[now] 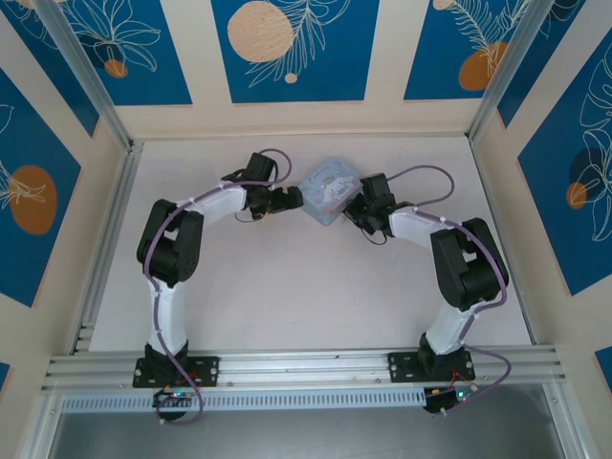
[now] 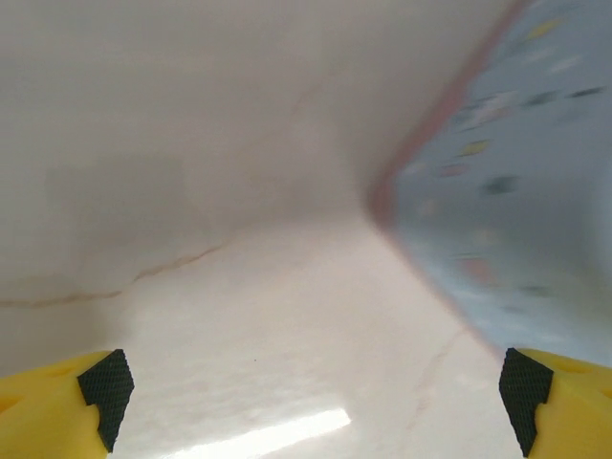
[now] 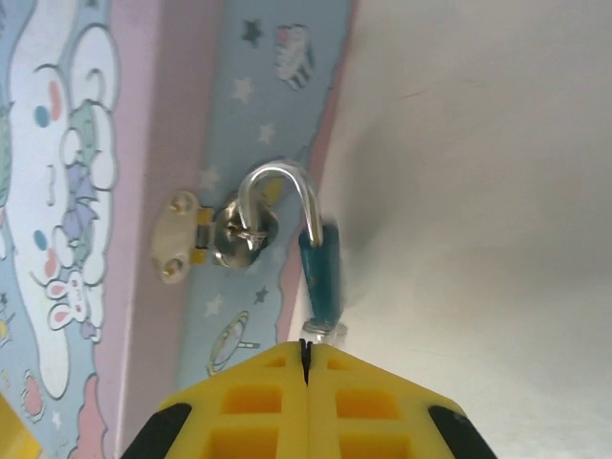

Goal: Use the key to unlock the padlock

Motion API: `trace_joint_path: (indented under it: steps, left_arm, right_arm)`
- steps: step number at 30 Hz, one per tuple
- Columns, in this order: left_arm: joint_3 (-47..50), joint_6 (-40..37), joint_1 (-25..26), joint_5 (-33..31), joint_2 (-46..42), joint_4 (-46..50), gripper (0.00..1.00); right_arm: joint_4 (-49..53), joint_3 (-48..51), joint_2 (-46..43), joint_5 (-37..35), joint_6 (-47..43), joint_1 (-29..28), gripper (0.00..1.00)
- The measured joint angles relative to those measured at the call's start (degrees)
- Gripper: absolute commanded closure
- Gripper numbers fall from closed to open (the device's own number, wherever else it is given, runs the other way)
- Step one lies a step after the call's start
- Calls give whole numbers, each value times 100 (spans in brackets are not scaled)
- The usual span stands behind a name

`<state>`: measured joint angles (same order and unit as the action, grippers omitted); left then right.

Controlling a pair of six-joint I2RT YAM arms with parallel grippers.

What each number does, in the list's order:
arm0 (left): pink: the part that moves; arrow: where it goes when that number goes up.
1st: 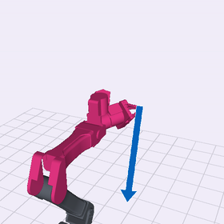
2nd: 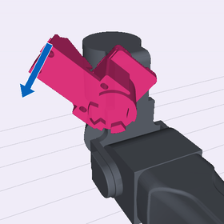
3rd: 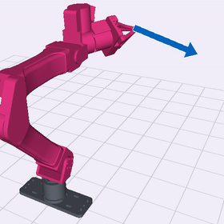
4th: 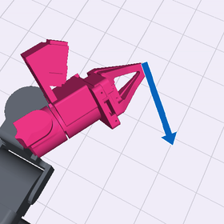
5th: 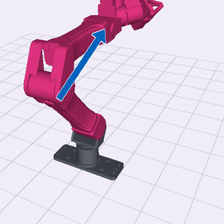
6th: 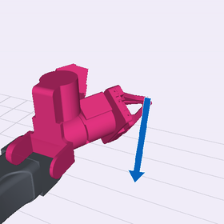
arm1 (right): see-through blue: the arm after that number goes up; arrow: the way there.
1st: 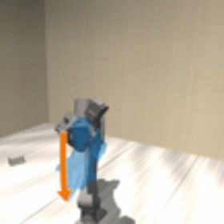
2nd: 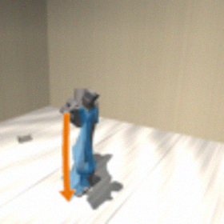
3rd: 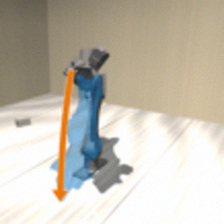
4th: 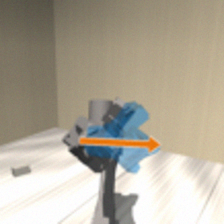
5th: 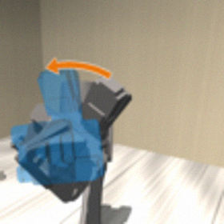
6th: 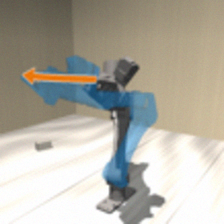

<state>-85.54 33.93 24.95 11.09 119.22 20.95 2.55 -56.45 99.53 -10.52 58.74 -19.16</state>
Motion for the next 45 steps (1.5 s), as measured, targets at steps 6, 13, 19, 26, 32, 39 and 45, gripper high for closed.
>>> trace_joint_path:
  steps: [6,13,19,26,32,39,45]
  left_arm:
    - [125,-22,4,-85,-2,0,1]
    - [341,4,31,-85,-306,116,1]
    - [328,4,118,-83,-678,153,1]
    - [-348,-2,382,-85,-682,487,1]
    - [-1056,-4,601,-90,-306,667,1]
    - [-1357,-50,723,-175,162,955,1]
    - [-1381,-92,730,-243,317,1086,1]
  right_arm:
    - [-216,367,-11,2,129,37,100]
    - [-474,883,-223,-24,258,-20,94]
    - [-717,1093,-564,33,76,317,59]
    - [-890,994,-557,511,-378,796,54]
    - [-1029,573,-232,1043,-710,955,53]
    - [-1119,319,293,1469,-848,981,54]
    - [-1180,319,400,1692,-883,968,46]
